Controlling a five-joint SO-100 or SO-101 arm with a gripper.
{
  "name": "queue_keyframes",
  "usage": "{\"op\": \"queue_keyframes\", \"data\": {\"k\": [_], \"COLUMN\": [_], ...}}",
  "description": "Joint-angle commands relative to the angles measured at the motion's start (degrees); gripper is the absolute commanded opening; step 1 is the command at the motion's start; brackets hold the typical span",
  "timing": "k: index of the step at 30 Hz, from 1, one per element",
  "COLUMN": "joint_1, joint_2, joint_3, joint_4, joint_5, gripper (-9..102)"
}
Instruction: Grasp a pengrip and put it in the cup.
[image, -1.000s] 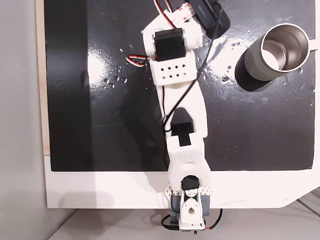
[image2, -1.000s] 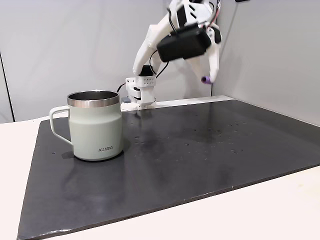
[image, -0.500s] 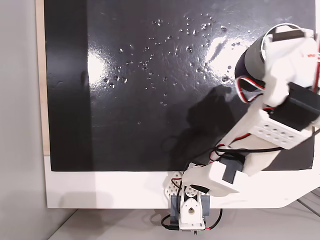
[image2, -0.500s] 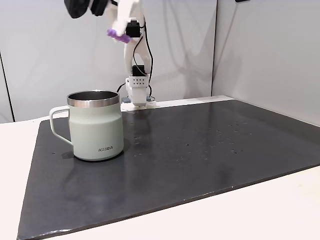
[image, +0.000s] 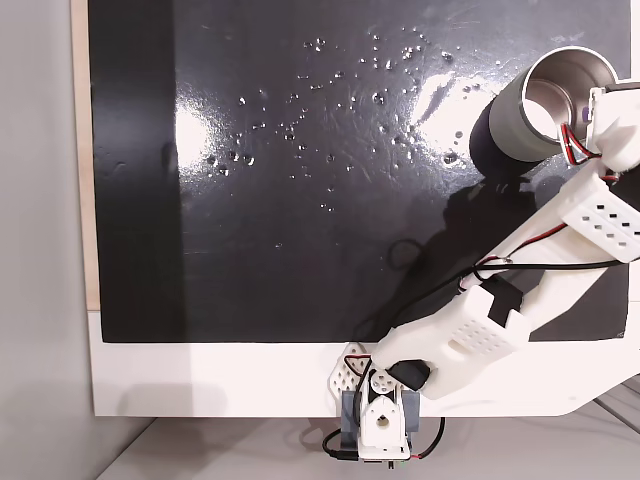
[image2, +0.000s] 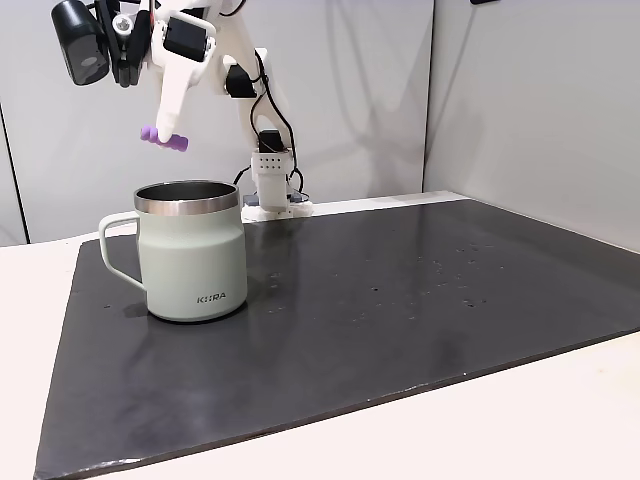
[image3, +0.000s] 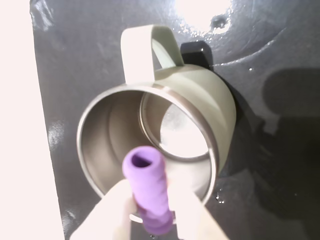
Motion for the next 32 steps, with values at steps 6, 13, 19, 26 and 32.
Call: {"op": "queue_keyframes", "data": {"k": [6, 13, 19, 26, 32], "joint_1": [-1.7, -3.2, -2.9, -2.0, -2.0], "joint_2": [-4.2, -7.3, -6.9, -6.9, -6.6], "joint_3": [-5.2, -8.2, -8.2, -8.2, -8.2], "joint_4": [-0.6, -0.6, -0.4, -0.4, -0.4], "joint_5": [-1.7, -1.4, -1.1, -0.6, -0.8], "gripper": [0, 1, 18, 22, 22]}}
